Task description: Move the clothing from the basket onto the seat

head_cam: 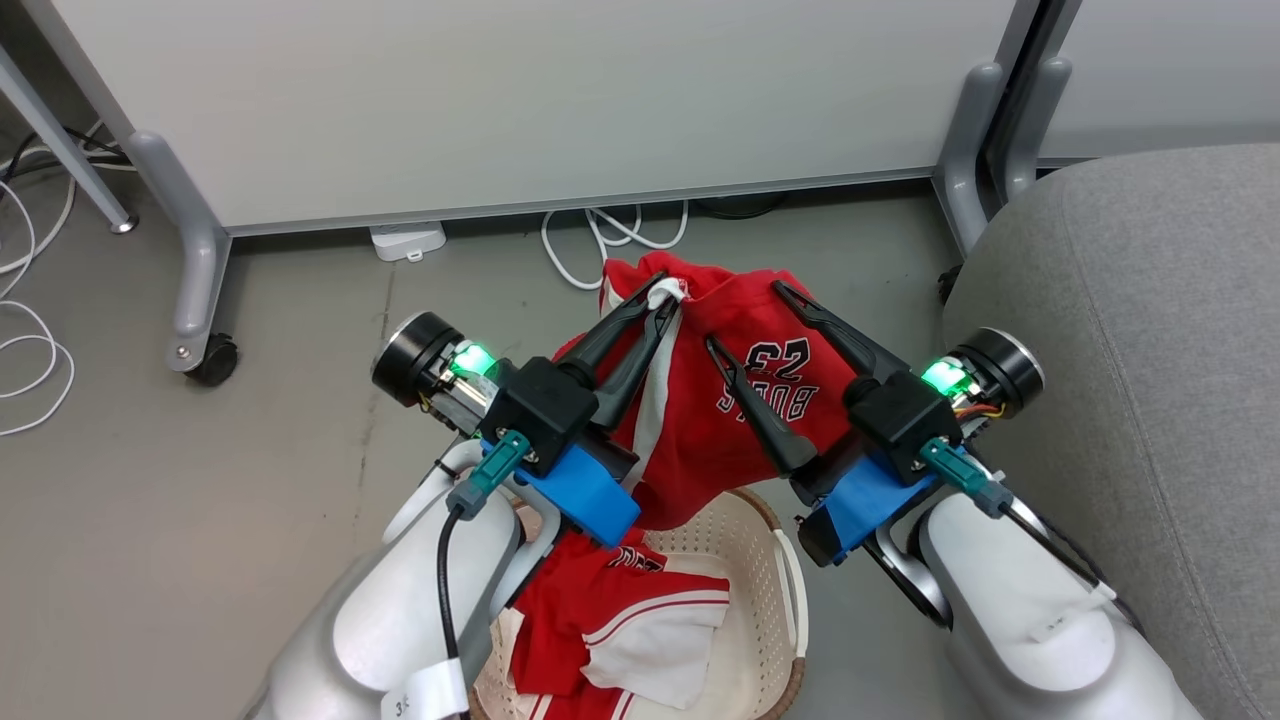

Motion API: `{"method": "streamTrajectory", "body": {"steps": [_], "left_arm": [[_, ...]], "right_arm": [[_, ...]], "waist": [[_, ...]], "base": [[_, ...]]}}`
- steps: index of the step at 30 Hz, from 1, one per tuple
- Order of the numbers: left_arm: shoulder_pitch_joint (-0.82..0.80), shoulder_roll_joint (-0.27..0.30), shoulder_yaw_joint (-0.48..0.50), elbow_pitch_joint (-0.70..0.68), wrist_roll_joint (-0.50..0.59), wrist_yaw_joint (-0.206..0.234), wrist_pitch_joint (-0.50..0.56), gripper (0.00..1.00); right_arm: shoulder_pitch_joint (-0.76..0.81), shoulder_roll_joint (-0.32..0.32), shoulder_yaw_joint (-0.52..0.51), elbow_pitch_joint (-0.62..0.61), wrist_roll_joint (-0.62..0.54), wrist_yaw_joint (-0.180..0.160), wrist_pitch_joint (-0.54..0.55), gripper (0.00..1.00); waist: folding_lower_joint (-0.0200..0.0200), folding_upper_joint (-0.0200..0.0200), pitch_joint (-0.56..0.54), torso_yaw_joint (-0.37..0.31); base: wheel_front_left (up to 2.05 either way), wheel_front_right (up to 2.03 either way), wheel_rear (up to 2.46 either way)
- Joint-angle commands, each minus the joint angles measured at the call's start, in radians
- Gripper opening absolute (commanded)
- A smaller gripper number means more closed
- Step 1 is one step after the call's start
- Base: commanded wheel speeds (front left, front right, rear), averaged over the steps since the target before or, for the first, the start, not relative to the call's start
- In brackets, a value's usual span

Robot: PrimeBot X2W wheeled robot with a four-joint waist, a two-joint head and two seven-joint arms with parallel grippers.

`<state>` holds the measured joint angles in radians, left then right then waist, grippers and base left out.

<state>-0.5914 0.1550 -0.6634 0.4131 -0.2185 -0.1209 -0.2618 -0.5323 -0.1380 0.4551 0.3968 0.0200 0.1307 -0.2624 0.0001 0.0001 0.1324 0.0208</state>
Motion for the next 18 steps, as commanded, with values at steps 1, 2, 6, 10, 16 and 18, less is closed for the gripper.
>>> {"method": "streamTrajectory", "body": {"steps": [1, 2, 6, 10, 16, 18], "left_arm": [[-0.019, -0.002, -0.003, -0.006, 0.005, -0.004, -0.005, 0.0], [-0.02, -0.006, -0.008, -0.01, 0.007, -0.005, -0.005, 0.0], [-0.03, -0.016, -0.019, -0.023, 0.008, -0.007, -0.005, 0.0], [-0.037, -0.019, -0.025, -0.032, 0.004, -0.009, -0.005, 0.0], [-0.041, -0.014, -0.021, -0.033, -0.001, -0.01, -0.005, 0.0], [-0.039, -0.013, -0.02, -0.03, -0.002, -0.008, -0.005, 0.0]], "right_arm": [[-0.019, -0.004, 0.009, 0.014, -0.004, 0.0, -0.004, 1.0], [-0.033, -0.005, 0.019, 0.033, -0.006, 0.0, -0.004, 1.0], [-0.075, 0.002, 0.053, 0.111, -0.008, 0.0, -0.004, 1.0], [-0.101, 0.02, 0.073, 0.192, 0.014, 0.0, -0.003, 1.0], [-0.119, 0.032, 0.093, 0.22, 0.061, 0.0, -0.003, 0.0], [-0.118, 0.032, 0.096, 0.212, 0.068, 0.0, -0.003, 0.0]], "waist": [[-0.0001, -0.0001, 0.003, 0.004], [-0.0001, -0.0001, 0.004, 0.007], [-0.0001, -0.0001, 0.009, 0.017], [-0.0001, -0.0001, 0.015, 0.026], [-0.0001, -0.0001, 0.017, 0.03], [-0.0001, -0.0001, 0.016, 0.028]], "base": [[0.0, 0.0, 0.0], [0.0, 0.0, 0.0], [0.0, 0.0, 0.0], [0.0, 0.0, 0.0], [0.0, 0.0, 0.0], [0.0, 0.0, 0.0]]}}
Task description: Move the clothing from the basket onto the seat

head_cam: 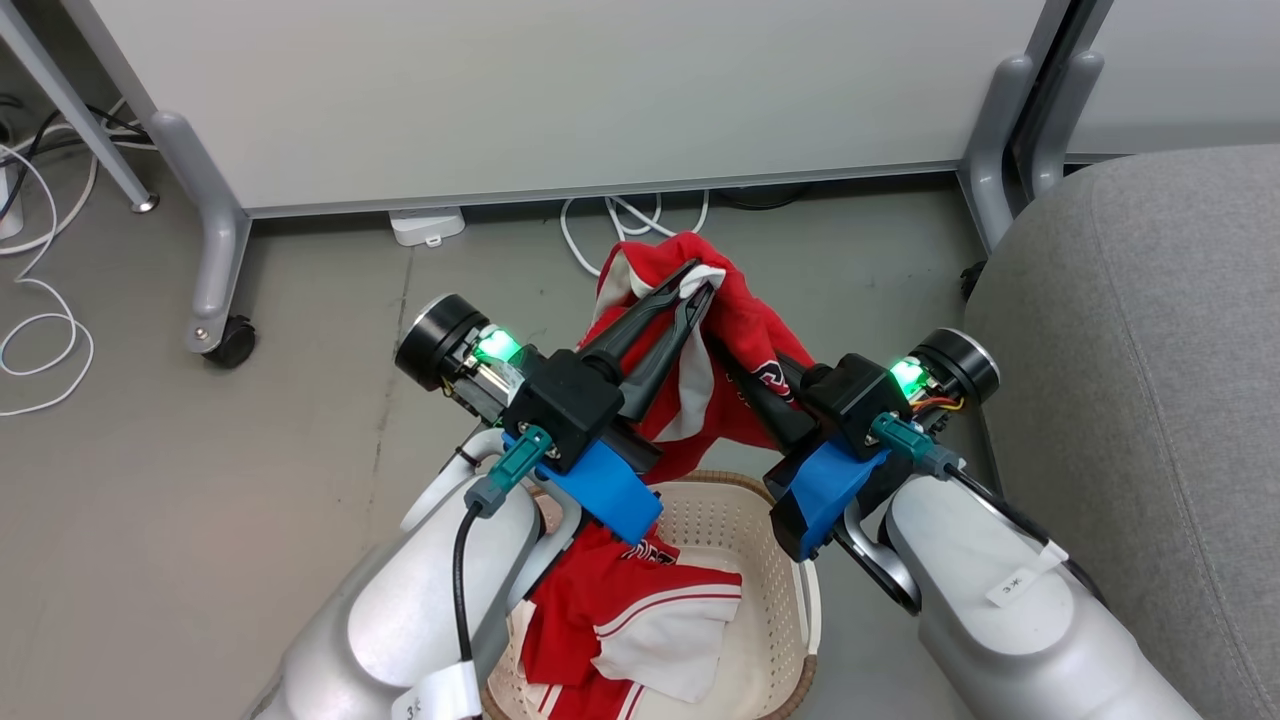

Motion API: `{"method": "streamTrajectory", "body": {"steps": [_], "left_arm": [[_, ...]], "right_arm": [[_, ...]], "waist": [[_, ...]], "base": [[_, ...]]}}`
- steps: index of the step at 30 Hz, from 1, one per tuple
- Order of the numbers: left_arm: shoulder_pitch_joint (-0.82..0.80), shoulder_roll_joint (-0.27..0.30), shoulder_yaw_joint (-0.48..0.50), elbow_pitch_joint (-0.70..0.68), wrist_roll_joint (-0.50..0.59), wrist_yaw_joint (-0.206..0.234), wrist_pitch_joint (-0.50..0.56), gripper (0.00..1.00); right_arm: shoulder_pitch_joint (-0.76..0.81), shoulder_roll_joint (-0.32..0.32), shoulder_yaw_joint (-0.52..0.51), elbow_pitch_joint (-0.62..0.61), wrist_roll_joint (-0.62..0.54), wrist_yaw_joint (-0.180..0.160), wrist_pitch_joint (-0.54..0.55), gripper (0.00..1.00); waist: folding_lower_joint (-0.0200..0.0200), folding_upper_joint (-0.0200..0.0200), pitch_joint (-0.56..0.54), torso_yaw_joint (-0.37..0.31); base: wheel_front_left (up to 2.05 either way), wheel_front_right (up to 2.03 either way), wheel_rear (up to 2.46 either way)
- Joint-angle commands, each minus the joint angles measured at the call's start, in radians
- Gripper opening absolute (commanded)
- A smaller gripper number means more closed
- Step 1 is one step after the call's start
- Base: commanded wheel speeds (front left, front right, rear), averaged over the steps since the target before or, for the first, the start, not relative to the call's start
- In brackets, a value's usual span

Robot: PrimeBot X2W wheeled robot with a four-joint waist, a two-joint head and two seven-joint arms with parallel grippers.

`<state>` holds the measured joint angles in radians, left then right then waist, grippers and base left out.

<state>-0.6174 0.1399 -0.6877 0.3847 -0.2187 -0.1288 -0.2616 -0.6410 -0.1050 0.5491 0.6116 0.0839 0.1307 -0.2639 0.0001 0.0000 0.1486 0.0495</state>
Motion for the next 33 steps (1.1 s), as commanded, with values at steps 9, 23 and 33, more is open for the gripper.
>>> {"method": "streamTrajectory", "body": {"steps": [9, 23, 33], "left_arm": [[0.003, 0.004, 0.01, 0.007, -0.003, -0.002, -0.005, 0.0], [0.026, -0.002, 0.037, 0.002, 0.003, -0.002, -0.005, 1.0], [0.041, 0.006, 0.047, -0.005, 0.015, -0.002, -0.005, 1.0]], "right_arm": [[0.011, -0.006, 0.01, -0.026, 0.026, 0.0, -0.001, 0.0], [0.052, -0.005, -0.045, -0.068, 0.058, 0.0, -0.001, 0.0], [0.094, -0.006, -0.161, -0.123, 0.057, 0.0, -0.001, 0.0]], "waist": [[-0.0001, 0.0, -0.012, -0.007], [-0.0001, 0.0, -0.011, -0.02], [-0.0001, 0.0, 0.015, -0.083]], "base": [[0.0, 0.0, 0.0], [0.0, 0.0, 0.0], [0.0, 0.0, 0.0]]}}
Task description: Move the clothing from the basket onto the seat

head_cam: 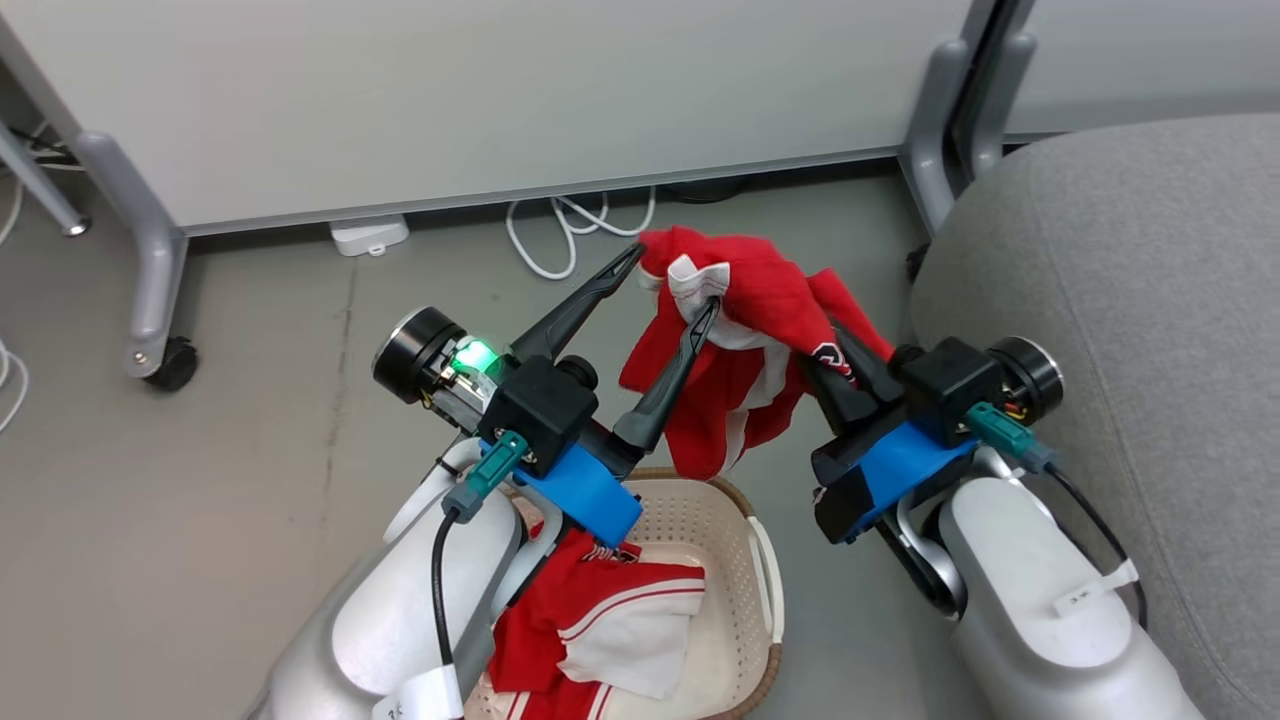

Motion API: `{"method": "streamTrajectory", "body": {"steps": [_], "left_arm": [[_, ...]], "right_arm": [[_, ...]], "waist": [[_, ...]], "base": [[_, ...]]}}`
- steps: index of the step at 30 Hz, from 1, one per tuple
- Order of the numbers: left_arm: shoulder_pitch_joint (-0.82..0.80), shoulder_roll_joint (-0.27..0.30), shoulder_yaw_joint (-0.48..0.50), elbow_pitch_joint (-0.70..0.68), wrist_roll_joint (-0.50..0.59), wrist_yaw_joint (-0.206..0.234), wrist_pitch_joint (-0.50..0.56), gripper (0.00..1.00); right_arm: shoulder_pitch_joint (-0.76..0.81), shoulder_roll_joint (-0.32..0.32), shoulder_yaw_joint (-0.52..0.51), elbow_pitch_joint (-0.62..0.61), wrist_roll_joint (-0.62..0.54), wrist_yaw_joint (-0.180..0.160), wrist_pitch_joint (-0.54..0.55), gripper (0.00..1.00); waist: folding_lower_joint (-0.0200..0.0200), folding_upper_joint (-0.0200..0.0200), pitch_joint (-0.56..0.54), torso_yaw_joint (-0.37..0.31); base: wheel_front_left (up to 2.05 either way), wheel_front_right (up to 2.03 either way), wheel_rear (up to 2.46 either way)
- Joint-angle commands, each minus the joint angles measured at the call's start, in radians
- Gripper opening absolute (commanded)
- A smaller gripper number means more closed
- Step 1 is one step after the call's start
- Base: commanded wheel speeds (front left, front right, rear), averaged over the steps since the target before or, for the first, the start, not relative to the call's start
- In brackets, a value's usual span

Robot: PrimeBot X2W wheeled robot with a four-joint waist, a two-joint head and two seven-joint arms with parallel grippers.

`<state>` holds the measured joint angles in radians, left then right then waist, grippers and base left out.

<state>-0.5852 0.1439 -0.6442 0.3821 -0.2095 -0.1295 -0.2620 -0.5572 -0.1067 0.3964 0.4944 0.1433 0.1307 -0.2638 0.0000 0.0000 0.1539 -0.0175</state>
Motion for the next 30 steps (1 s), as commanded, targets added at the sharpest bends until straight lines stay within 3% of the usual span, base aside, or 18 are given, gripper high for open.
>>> {"method": "streamTrajectory", "body": {"steps": [1, 21, 30], "left_arm": [[0.009, 0.005, 0.006, -0.003, 0.006, -0.001, -0.004, 1.0], [-0.019, 0.04, -0.073, -0.017, 0.006, -0.001, -0.004, 1.0], [-0.031, 0.053, -0.1, -0.022, -0.004, -0.002, -0.004, 1.0]], "right_arm": [[0.013, -0.004, -0.018, -0.013, -0.006, 0.0, -0.001, 0.0], [0.14, 0.016, -0.308, -0.175, -0.038, 0.0, -0.001, 0.0], [0.198, 0.032, -0.387, -0.241, -0.044, 0.0, -0.001, 0.0]], "waist": [[0.0, 0.0, 0.016, -0.029], [0.0, 0.0, 0.133, -0.279], [0.0, 0.0, 0.158, -0.337]], "base": [[0.0, 0.0, 0.0], [0.0, 0.0, 0.0], [0.0, 0.0, 0.0]]}}
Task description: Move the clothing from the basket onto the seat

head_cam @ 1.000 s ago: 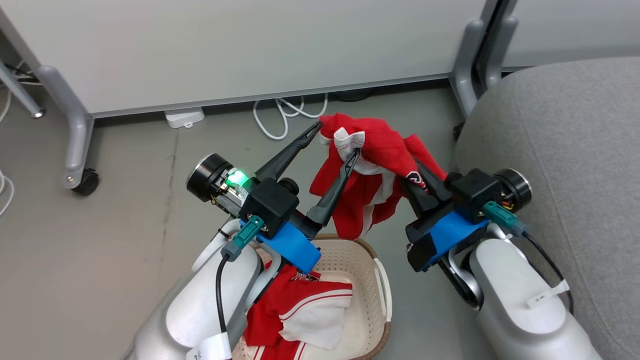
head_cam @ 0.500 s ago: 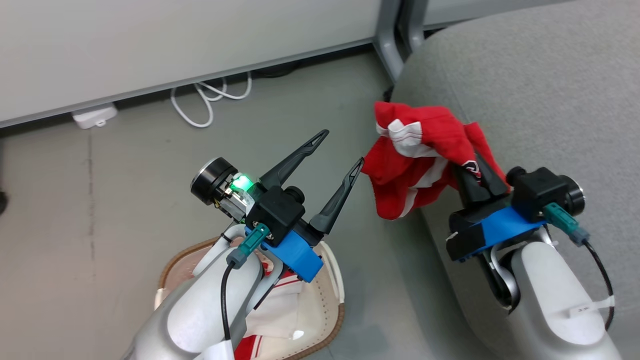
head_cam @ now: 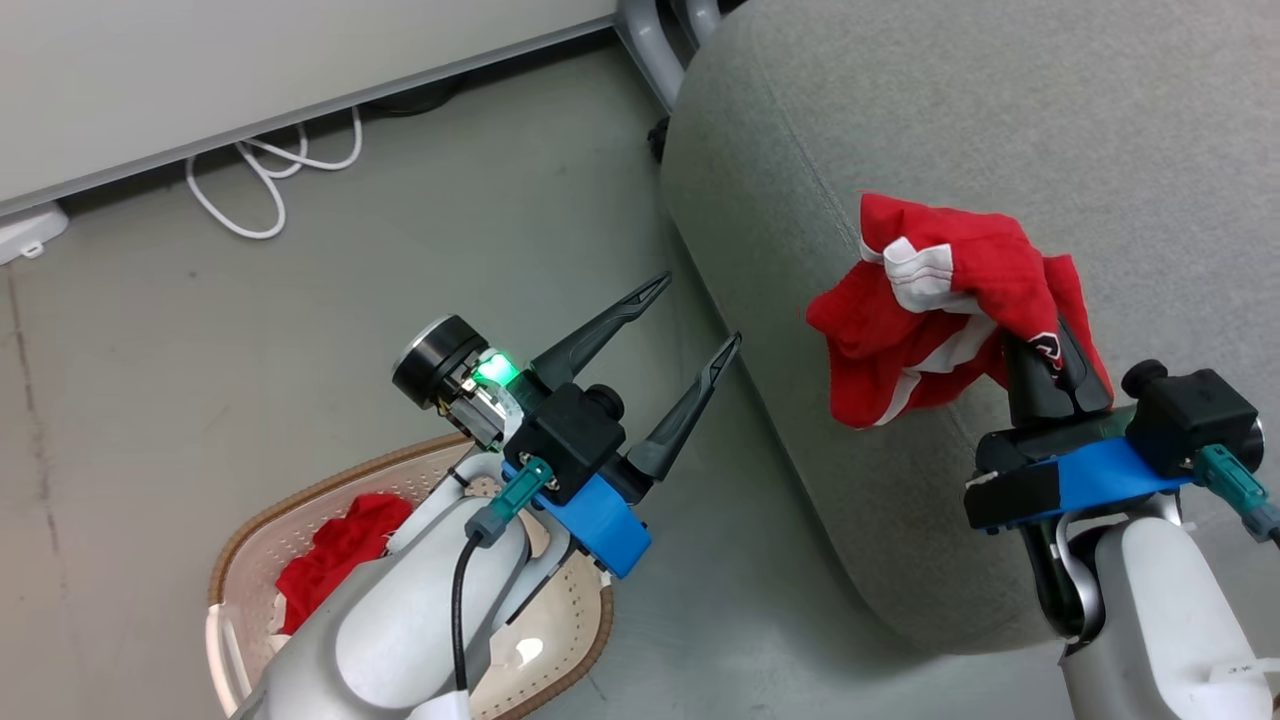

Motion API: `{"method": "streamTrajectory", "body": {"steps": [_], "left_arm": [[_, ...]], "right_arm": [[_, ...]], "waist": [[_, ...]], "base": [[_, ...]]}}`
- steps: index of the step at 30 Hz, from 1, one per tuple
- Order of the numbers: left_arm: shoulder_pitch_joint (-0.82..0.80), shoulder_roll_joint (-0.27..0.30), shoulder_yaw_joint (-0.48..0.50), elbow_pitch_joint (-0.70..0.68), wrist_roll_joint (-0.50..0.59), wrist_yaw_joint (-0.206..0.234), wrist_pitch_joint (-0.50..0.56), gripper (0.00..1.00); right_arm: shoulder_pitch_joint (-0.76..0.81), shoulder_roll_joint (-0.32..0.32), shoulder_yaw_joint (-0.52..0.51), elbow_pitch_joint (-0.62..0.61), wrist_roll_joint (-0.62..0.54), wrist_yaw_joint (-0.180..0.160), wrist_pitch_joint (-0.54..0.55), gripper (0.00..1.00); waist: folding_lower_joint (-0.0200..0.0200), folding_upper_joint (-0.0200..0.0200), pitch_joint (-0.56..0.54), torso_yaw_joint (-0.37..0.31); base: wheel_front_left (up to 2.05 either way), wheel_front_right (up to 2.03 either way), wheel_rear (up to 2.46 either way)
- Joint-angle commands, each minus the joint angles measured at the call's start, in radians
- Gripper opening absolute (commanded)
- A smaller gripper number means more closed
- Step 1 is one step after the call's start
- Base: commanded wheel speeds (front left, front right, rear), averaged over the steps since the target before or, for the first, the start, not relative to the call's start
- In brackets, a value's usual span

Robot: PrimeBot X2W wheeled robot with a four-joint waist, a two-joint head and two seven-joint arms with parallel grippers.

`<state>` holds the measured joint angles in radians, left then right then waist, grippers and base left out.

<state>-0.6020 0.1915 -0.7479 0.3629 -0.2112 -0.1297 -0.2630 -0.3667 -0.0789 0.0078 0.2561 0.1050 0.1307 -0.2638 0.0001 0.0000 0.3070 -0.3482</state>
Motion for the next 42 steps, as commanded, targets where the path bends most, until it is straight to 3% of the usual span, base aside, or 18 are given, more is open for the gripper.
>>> {"method": "streamTrajectory", "body": {"steps": [1, 10, 19, 23, 33, 42], "left_arm": [[-0.015, 0.007, 0.003, -0.003, -0.003, -0.001, -0.003, 1.0], [-0.031, 0.015, 0.016, -0.016, -0.006, -0.001, -0.003, 1.0], [-0.067, 0.047, 0.043, -0.047, 0.014, -0.001, -0.003, 1.0], [-0.105, 0.07, 0.037, -0.065, 0.03, -0.001, -0.003, 1.0], [-0.212, 0.136, 0.004, -0.15, 0.052, -0.001, 0.038, 1.0], [-0.255, 0.181, -0.006, -0.215, 0.057, -0.001, 0.069, 1.0]], "right_arm": [[0.012, 0.006, -0.004, -0.008, -0.005, 0.0, -0.001, 0.0], [0.006, 0.022, -0.007, -0.051, -0.001, 0.0, -0.001, 0.0], [-0.163, 0.018, -0.055, -0.075, -0.028, 0.0, -0.001, 0.0], [-0.288, -0.001, -0.127, -0.091, -0.026, 0.0, -0.001, 0.0], [-0.542, -0.108, -0.419, -0.109, -0.013, 0.0, -0.001, 0.0], [-0.549, -0.161, -0.586, 0.096, -0.033, 0.0, -0.001, 0.0]], "waist": [[-0.0001, 0.0, 0.008, -0.011], [-0.0001, 0.0, 0.027, -0.027], [-0.0001, 0.0, 0.116, -0.022], [-0.0001, 0.0, 0.197, -0.011], [-0.0001, 0.0, 0.416, 0.019], [-0.0001, 0.0, 0.514, 0.03]], "base": [[0.0, 0.0, 0.0], [0.0, 0.0, 0.0], [0.0, 0.0, 0.0], [0.0, 0.0, 0.0], [0.0, 0.0, 0.0], [0.0, 0.0, 0.0]]}}
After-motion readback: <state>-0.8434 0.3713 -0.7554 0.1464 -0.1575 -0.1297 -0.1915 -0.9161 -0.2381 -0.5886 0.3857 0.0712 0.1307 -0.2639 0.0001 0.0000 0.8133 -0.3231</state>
